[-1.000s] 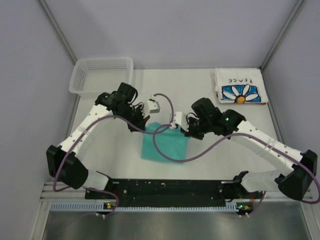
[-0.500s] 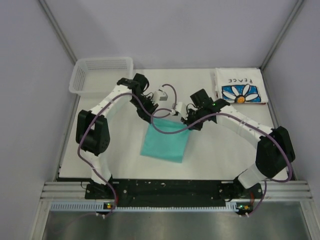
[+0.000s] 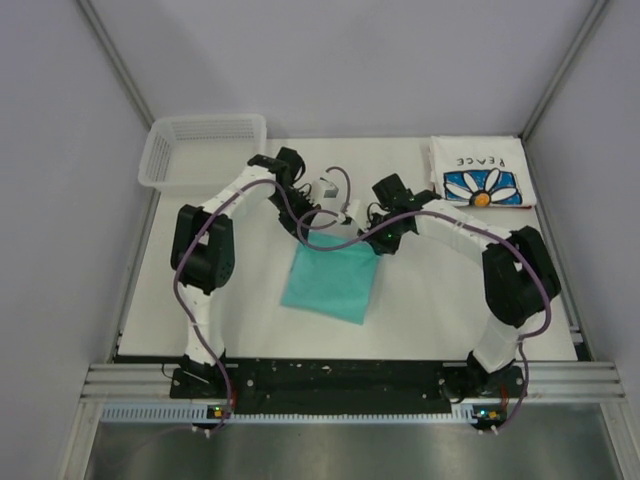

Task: Fold and stack the t-shirts
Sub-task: Fold the long partially folded tshirt into a neat square, then smooth out wrinkles on the folded tshirt

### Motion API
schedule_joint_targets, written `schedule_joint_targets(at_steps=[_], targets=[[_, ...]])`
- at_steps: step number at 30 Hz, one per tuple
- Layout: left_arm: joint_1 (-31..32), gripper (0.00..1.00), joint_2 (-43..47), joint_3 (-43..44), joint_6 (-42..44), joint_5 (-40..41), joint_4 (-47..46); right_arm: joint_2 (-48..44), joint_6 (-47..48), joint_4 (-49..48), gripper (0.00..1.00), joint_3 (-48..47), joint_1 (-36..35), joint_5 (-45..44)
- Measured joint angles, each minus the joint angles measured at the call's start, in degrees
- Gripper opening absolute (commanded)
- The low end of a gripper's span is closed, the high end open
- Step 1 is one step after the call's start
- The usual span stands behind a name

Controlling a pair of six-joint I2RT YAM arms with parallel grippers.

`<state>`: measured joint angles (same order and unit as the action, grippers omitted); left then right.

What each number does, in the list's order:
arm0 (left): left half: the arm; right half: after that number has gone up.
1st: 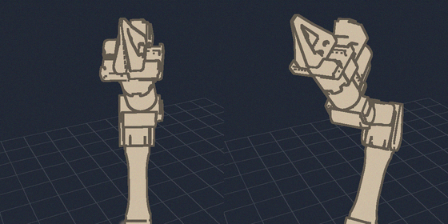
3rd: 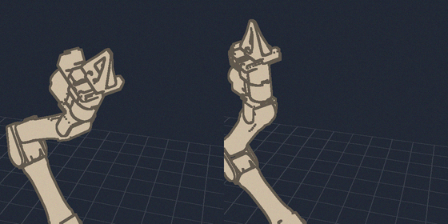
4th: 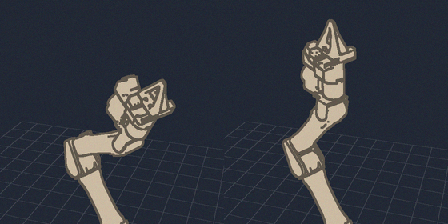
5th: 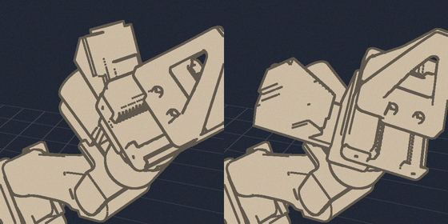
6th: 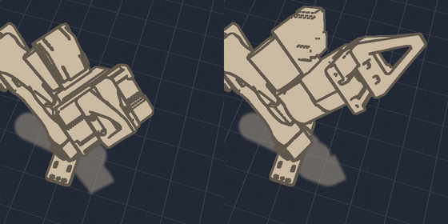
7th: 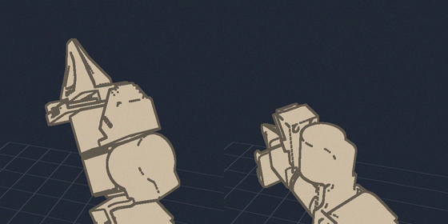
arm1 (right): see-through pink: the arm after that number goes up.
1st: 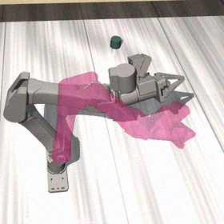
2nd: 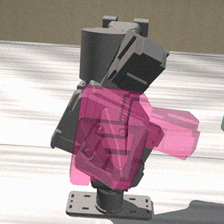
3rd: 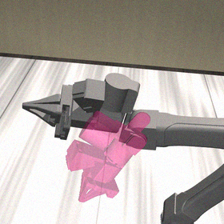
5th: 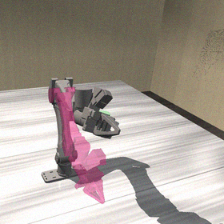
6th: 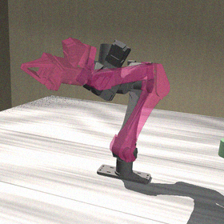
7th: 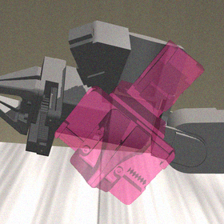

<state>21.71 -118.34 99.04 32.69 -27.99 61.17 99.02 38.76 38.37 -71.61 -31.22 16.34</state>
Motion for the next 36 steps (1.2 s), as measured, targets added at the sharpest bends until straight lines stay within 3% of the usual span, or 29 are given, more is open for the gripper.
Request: schedule_joint_targets(at_steps=[8,16,20,26,30,36], targets=[[-1.62,0.37,-2.51,0.63,-3.28,4.76,-3.65,7.21,-1.14,-1.14,0.36,-4.7,0.61,-3.61],[-4.66,0.29,-3.58,9.07,-7.74,7.41,-7.58,10.38,-12.26,-4.11,0.44,-10.91,4.02,-12.07],[-4.9,0.17,4.09,1.07,-9.2,5.01,-11.28,2.43,-20.63,-6.78,0.38,-7.85,3.41,-14.16],[-0.39,0.14,18.12,-15.08,-10.12,-3.5,-15.45,-14.08,-34.58,-13.66,0.16,3.96,-1.75,-10.32],[1.33,0.13,13.75,-13.46,-11.06,-8.59,-16.11,-11.58,-42.45,-18.08,0.06,6.99,-1.84,-9.31],[-0.7,0.14,0.66,-7.98,-14.36,-9.46,-17.73,0.7,-50.47,-21.73,0.03,6.97,0.85,-8.13]])
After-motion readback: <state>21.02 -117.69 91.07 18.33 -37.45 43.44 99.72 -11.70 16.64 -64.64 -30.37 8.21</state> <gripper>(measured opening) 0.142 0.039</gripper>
